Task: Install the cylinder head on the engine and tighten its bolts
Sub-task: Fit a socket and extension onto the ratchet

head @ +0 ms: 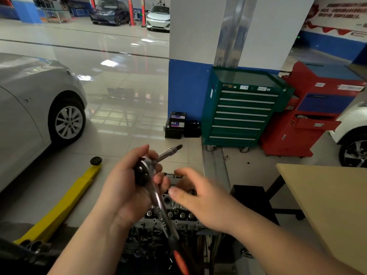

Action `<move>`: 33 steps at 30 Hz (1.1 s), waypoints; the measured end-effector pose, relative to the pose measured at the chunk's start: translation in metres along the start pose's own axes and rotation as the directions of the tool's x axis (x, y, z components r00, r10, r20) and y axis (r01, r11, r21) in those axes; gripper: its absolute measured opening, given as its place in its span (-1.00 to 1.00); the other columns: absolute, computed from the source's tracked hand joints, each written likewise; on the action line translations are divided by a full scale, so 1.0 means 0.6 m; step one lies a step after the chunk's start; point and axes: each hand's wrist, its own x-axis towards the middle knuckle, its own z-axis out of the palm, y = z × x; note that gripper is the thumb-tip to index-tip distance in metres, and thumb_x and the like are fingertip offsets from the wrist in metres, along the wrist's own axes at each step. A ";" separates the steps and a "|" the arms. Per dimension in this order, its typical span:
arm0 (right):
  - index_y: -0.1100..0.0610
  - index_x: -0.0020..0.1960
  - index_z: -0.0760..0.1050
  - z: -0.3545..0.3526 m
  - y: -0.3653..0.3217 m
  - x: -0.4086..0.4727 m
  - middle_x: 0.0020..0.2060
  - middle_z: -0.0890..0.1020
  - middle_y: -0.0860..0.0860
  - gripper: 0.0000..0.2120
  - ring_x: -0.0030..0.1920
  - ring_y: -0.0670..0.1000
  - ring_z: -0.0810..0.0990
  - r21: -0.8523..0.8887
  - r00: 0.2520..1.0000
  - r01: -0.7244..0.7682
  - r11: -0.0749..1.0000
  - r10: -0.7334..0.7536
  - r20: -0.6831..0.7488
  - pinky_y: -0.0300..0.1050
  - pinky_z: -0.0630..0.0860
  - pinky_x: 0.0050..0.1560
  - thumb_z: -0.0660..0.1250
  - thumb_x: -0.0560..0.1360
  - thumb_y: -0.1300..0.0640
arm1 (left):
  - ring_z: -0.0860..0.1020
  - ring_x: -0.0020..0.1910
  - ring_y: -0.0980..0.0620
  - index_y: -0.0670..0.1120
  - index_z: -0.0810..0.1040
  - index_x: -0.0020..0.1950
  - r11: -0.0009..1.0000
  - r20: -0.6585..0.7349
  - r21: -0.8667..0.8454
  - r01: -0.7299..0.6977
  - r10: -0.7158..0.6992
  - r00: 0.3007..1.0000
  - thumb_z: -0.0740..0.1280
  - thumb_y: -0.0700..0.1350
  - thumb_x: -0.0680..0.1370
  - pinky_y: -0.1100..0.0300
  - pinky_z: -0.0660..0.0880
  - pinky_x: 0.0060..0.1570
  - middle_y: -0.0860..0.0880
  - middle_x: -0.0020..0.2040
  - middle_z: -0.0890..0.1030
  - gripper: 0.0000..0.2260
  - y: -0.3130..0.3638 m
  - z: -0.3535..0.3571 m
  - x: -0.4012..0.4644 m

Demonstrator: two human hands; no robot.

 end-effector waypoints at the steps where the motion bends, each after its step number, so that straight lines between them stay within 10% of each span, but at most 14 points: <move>1: -0.39 0.39 0.36 0.015 0.000 -0.004 0.15 0.66 -0.29 -0.46 0.16 -0.26 0.61 0.162 0.996 -0.051 0.985 0.037 0.086 -0.06 0.53 0.27 0.30 0.45 -0.46 | 0.45 -0.39 0.00 -0.11 0.57 -0.06 1.000 -0.018 -0.025 0.005 -0.006 1.000 0.45 0.08 0.51 0.08 0.57 -0.24 -0.07 -0.26 0.44 -0.74 -0.008 0.002 0.004; 5: -0.22 0.27 0.59 0.050 -0.007 0.000 0.07 0.74 -0.02 -0.62 -0.02 0.09 0.74 0.654 0.976 -0.214 0.725 0.138 0.167 0.04 0.65 0.06 0.47 0.47 -0.20 | 0.61 -0.23 -0.17 -0.11 0.59 0.10 0.994 -0.045 0.069 0.079 -0.076 0.996 0.32 0.18 0.62 -0.05 0.55 -0.18 -0.23 -0.14 0.61 -0.65 -0.045 0.005 0.018; 9: -0.12 0.16 0.63 0.044 0.002 0.013 -0.09 0.69 0.08 -0.63 -0.26 0.05 0.59 0.683 0.980 -0.146 0.715 0.199 0.001 0.02 0.51 -0.24 0.49 0.40 -0.21 | 0.66 -0.11 -0.28 -0.07 0.68 0.20 0.900 0.034 0.425 -0.099 0.094 0.995 0.19 -0.14 0.69 -0.07 0.56 -0.28 -0.25 0.05 0.70 -0.73 -0.065 -0.005 0.029; 13: -0.25 0.26 0.57 0.038 0.012 0.012 -0.09 0.71 -0.10 -0.62 -0.26 -0.12 0.60 0.669 0.975 0.005 0.743 0.144 -0.167 -0.23 0.49 -0.33 0.48 0.45 -0.18 | 0.73 0.06 0.03 0.24 0.66 0.22 0.552 0.246 0.775 -0.307 0.183 0.952 0.26 -0.29 0.61 0.00 0.59 0.09 0.02 0.05 0.77 -0.56 -0.050 -0.025 0.036; 19: -0.11 0.12 0.68 0.018 0.014 0.008 -0.32 0.54 0.05 -0.69 -0.40 -0.03 0.42 0.751 0.954 -0.034 0.659 0.245 -0.172 -0.14 0.30 -0.41 0.30 0.61 -0.27 | 0.62 -0.29 0.07 0.26 0.62 0.29 -0.038 0.516 0.836 -0.547 0.392 0.762 0.47 0.00 0.58 0.17 0.56 -0.30 0.13 -0.25 0.65 -0.70 -0.061 -0.047 0.055; 22: 0.03 0.16 0.65 0.016 0.018 0.007 -0.31 0.54 0.10 -0.60 -0.44 -0.04 0.40 0.769 0.943 -0.060 0.637 0.288 -0.165 -0.14 0.29 -0.43 0.30 0.58 -0.25 | 0.49 -0.14 0.08 0.14 0.67 0.31 -0.323 0.619 0.785 -0.528 0.442 0.649 0.50 0.06 0.54 0.09 0.49 -0.25 0.13 -0.14 0.51 -0.67 -0.064 -0.054 0.070; 28: -0.09 0.05 0.66 -0.025 0.040 0.025 -0.33 0.59 0.01 -0.69 -0.46 -0.07 0.44 0.682 0.927 -0.101 0.725 0.317 -0.200 -0.19 0.31 -0.48 0.39 0.53 -0.30 | 0.36 0.39 0.15 0.27 0.45 0.49 -0.130 0.516 0.856 -0.500 0.273 0.812 0.42 0.14 0.59 0.21 0.33 0.33 0.21 0.35 0.40 -0.54 -0.061 -0.103 0.139; 33: -0.24 0.01 0.63 -0.080 0.084 0.057 -0.21 0.69 -0.27 -0.58 -0.24 -0.22 0.65 0.226 0.920 -0.187 0.956 0.251 -0.303 -0.14 0.55 -0.21 0.47 0.30 -0.46 | 0.39 0.46 -0.06 0.11 0.47 0.49 -0.117 0.144 0.986 -0.120 0.219 0.965 0.42 0.05 0.61 -0.06 0.42 0.43 0.05 0.42 0.47 -0.56 -0.100 -0.196 0.206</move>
